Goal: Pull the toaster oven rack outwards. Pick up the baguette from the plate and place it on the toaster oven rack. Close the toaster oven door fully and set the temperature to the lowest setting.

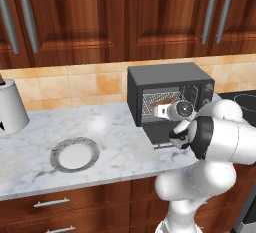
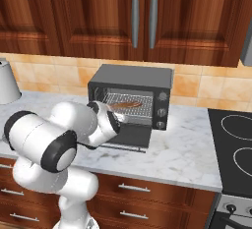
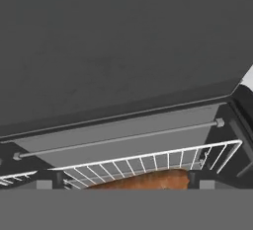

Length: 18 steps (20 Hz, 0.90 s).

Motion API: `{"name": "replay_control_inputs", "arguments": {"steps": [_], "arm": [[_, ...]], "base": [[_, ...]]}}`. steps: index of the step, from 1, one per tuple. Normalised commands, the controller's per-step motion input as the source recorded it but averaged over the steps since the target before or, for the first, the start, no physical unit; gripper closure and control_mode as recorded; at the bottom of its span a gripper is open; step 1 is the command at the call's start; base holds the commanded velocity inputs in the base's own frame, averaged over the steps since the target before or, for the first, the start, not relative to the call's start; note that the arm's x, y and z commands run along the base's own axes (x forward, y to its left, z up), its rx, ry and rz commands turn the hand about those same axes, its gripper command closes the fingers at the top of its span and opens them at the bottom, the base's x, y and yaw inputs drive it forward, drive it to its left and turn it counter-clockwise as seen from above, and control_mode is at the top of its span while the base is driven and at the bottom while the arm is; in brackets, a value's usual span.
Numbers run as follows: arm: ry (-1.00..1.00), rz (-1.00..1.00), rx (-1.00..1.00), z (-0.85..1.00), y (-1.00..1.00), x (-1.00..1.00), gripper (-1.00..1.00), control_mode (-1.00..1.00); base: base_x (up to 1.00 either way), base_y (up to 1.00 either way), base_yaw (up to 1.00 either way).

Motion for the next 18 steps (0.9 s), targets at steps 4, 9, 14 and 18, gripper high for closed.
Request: {"name": "replay_control_inputs", "arguments": {"steps": [4, 9, 14, 18], "arm": [[0.16, 0.00, 0.03, 0.89, -0.27, -0.23, -1.00, -1.00], [0.16, 0.01, 0.03, 0.87, -0.35, -0.16, -1.00, -1.00], [0.09, 0.01, 0.07, 0.81, -0.39, -0.02, -1.00, -1.00], [0.03, 0.00, 0.11, 0.71, -0.40, 0.00, -1.00, -1.00]], "base": [[0.00, 0.00, 0.00], [0.00, 0.00, 0.00], [0.00, 0.00, 0.00], [0.00, 0.00, 0.00]]}}
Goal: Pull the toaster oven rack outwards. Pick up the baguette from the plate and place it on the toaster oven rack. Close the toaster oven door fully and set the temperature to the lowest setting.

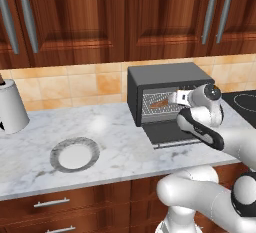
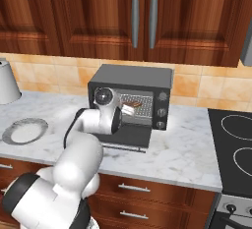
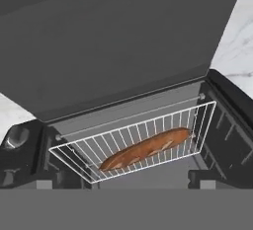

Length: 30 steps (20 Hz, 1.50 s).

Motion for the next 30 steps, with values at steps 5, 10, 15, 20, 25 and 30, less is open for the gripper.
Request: {"name": "replay_control_inputs", "arguments": {"steps": [5, 10, 15, 20, 25, 30], "arm": [[0.02, 0.00, 0.09, 0.59, -0.39, -0.09, -1.00, -1.00], [0.00, -0.01, 0.04, 0.38, -0.25, -0.28, -1.00, -1.00], [-0.01, -0.09, 0.06, 0.02, -0.12, -0.37, -1.00, -1.00], [-0.01, -0.11, 0.14, -0.01, -0.22, -0.34, -1.00, -1.00], [-0.01, -0.07, 0.19, 0.00, -0.25, -0.33, -1.00, -1.00], [0.00, -0.08, 0.17, 0.00, -0.25, -0.15, -1.00, -1.00]], "base": [[0.00, 0.00, 0.00], [0.00, 0.00, 0.00], [0.00, 0.00, 0.00], [0.00, 0.00, 0.00], [0.00, 0.00, 0.00], [0.00, 0.00, 0.00]]}}
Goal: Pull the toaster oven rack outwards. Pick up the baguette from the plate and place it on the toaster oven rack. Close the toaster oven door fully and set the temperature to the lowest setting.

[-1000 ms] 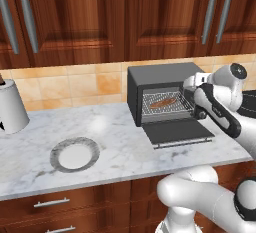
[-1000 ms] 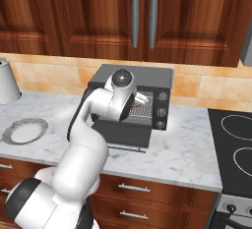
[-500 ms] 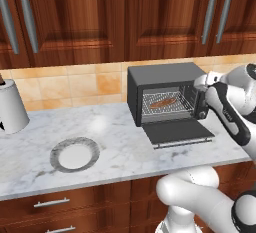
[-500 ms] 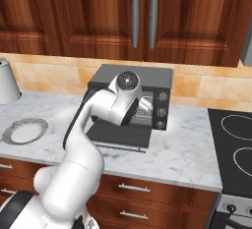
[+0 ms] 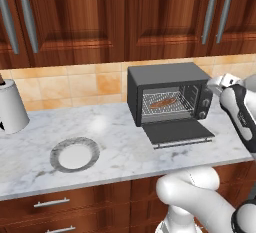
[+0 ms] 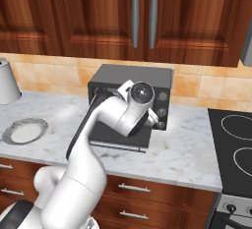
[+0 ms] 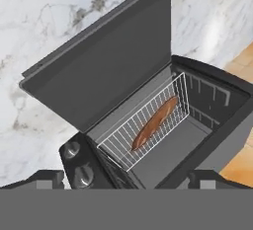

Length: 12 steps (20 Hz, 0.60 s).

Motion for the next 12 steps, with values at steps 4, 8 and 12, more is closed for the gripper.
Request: {"name": "replay_control_inputs", "arguments": {"steps": [4, 8, 12], "arm": [[0.08, -0.09, 0.14, 0.00, -0.25, -0.06, -1.00, -1.00], [0.15, -0.08, 0.15, 0.00, -0.30, -0.06, -1.00, -1.00], [0.13, -0.08, 0.17, 0.00, -0.34, -0.08, -1.00, -1.00]], "base": [[0.00, 0.00, 0.00], [0.00, 0.00, 0.00], [0.00, 0.00, 0.00]]}}
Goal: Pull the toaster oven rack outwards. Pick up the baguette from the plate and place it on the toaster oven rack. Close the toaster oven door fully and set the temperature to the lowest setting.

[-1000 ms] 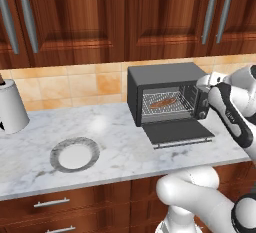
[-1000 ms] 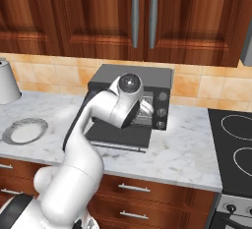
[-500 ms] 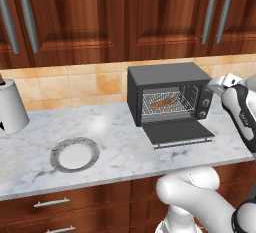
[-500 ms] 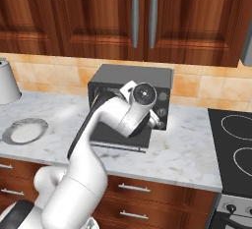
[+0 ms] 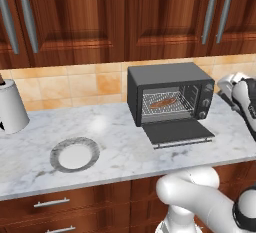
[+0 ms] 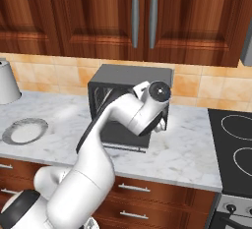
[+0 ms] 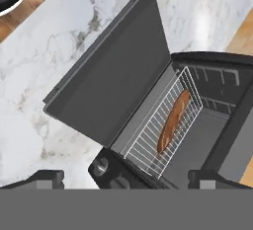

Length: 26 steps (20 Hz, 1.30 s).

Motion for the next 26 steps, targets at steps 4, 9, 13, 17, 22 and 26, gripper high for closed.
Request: {"name": "replay_control_inputs", "arguments": {"steps": [4, 9, 13, 17, 22, 26], "arm": [[0.10, -0.10, 0.15, 0.00, -0.32, -0.06, -1.00, -1.00], [0.07, -0.13, 0.10, -0.01, -0.19, -0.04, -1.00, -1.00], [0.02, -0.10, -0.02, -0.10, -0.02, 0.00, -1.00, -1.00], [0.01, -0.08, -0.04, -0.19, 0.00, -0.01, -1.00, -1.00], [0.10, -0.09, 0.08, -0.21, -0.08, -0.09, -1.00, -1.00], [0.09, -0.06, 0.20, -0.11, -0.20, -0.17, -1.00, -1.00]], "base": [[0.00, 0.00, 0.00], [0.00, 0.00, 0.00], [0.00, 0.00, 0.00], [0.00, 0.00, 0.00], [0.00, 0.00, 0.00], [0.00, 0.00, 0.00]]}}
